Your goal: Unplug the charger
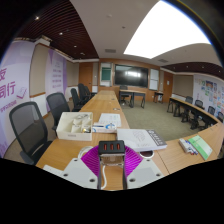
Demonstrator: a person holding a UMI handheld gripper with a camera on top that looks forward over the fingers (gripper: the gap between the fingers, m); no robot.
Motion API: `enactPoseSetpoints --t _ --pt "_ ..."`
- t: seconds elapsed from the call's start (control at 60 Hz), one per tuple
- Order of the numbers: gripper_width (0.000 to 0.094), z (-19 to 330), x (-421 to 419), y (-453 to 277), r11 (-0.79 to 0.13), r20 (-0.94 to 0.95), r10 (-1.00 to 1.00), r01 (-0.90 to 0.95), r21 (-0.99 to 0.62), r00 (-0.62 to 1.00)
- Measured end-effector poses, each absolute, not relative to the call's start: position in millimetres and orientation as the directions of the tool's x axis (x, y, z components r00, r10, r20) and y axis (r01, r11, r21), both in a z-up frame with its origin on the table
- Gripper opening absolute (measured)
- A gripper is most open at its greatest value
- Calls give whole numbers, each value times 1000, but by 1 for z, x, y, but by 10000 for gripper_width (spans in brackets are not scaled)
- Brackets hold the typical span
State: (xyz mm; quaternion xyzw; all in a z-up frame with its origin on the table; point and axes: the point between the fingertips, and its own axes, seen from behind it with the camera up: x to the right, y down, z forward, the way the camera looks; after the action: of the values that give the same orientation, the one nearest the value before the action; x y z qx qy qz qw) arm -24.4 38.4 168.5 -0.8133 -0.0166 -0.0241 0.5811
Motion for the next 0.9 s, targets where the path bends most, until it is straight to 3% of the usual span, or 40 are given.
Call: enactPoseSetpoints --t 0.083,0.217,0.317,0.483,0.55,0.667,0.9 --pt "280 109 12 36 -410 70 -17 57 -910 997" --pt "300 44 43 30 -503 69 -16 52 -862 997" --pt "327 18 52 19 -528 45 -1 37 -849 999" --pt "427 5 56 -2 -551 13 8 15 -834 1000" --pt "546 3 57 -13 -569 5 8 9 -823 1000" --pt "872 3 58 -38 -609 2 0 1 -793 1000" --pt "857 56 53 -93 -578 66 -7 50 -815 998"
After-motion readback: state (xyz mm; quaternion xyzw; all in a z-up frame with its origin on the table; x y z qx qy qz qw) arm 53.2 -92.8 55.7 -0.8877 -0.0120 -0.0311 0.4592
